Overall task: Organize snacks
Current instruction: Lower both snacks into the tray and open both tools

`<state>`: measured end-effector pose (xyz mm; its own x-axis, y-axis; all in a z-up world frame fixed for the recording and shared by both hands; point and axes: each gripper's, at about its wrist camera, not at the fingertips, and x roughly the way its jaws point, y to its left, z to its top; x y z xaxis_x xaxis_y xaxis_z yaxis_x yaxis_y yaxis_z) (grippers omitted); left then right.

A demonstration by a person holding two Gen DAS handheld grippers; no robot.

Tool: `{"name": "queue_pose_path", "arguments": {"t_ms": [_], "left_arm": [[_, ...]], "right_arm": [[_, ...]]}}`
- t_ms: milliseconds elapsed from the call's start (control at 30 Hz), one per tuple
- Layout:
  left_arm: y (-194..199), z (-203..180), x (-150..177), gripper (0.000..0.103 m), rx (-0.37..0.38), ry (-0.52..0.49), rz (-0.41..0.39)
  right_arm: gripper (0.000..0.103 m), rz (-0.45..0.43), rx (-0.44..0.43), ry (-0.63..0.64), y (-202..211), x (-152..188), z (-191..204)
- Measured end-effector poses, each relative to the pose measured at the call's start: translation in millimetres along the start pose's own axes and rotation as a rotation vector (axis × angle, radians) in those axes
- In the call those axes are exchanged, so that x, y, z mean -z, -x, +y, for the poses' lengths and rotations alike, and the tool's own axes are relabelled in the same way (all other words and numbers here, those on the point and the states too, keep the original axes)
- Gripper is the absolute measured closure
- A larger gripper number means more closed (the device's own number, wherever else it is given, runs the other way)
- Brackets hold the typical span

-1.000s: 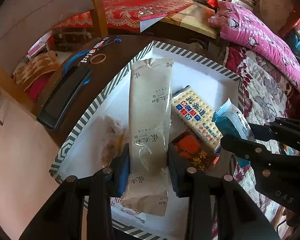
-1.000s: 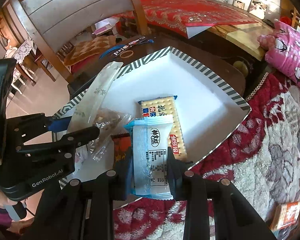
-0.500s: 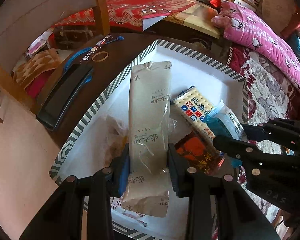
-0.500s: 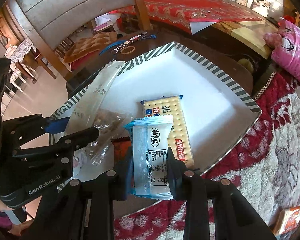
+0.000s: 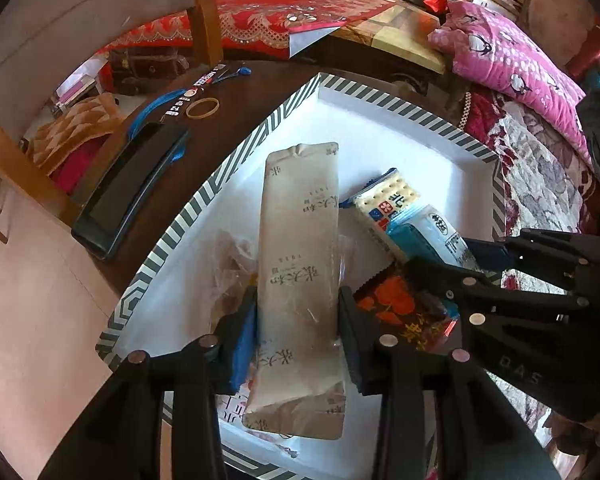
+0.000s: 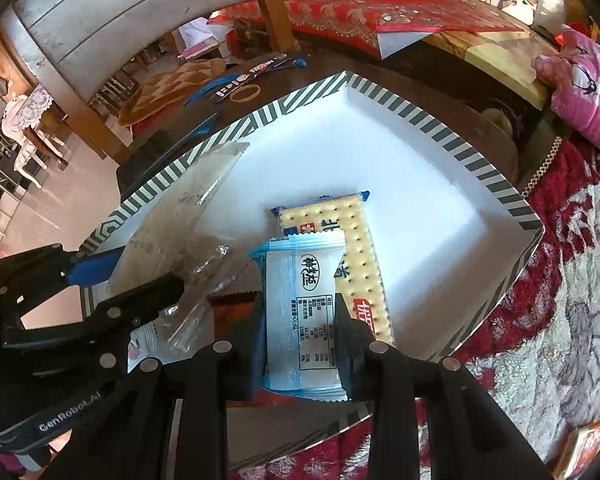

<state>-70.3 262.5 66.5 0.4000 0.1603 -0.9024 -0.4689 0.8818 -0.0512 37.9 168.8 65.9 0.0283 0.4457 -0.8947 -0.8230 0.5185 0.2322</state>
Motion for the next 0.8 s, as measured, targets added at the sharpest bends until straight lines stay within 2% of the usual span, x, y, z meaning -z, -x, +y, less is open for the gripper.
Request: {"name": "queue_pose_path", "arguments": {"t_ms": [67,167,233,433,800], "left_arm": [[0,0,0,0.065,-0.006,-0.002,-0.002],[0,-2,1,0.059,-0.013,0.000,0.000],[0,-2,1,0.046,-0.033,0.004,0.002],[7,-1,3,0.031,-0.040,0.022,-0.016],[30,-19,5,0.023,-0.060,-0.005,-0.071]], "right_arm": [[0.069,0.001,0.000,0.000,1,1,0],[0.061,0.002,0.005,0.000,5,4,1],[0.061,-0.006,0.007,-0.007,9,5,0],[0.052,-0.041,0.008,-0.029,27,10,-3],[0.032,-0.125,0.044,-0.069,66,32,-8]]}}
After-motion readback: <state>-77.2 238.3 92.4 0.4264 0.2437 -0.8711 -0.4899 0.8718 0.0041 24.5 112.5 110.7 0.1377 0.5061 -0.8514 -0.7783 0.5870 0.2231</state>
